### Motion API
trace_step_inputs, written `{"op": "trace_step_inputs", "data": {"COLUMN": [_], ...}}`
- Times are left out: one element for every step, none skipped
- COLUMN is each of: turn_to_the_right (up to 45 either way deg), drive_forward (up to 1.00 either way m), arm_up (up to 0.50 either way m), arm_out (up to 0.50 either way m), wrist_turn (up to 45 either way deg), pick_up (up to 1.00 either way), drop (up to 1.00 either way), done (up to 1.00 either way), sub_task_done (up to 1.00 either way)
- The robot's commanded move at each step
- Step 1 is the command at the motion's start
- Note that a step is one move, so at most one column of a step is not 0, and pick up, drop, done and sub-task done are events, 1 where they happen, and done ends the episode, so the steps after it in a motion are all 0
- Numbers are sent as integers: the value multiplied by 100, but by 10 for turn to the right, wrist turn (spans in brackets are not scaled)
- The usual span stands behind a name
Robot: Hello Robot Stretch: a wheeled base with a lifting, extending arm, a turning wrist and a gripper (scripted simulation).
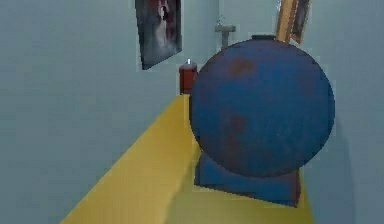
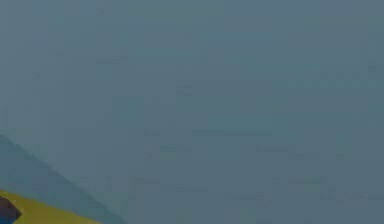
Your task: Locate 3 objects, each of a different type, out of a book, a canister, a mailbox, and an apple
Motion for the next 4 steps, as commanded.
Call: {"op": "trace_step_inputs", "data": {"turn_to_the_right": [-270,0,-30,0], "drive_forward": [0,100,0,25], "arm_up": [0,0,0,0], "arm_out": [0,0,0,0], "wrist_turn": [0,0,0,0], "pick_up": [0,0,0,0], "drop": [0,0,0,0], "done": [0,0,0,0], "sub_task_done": [0,0,0,0]}}
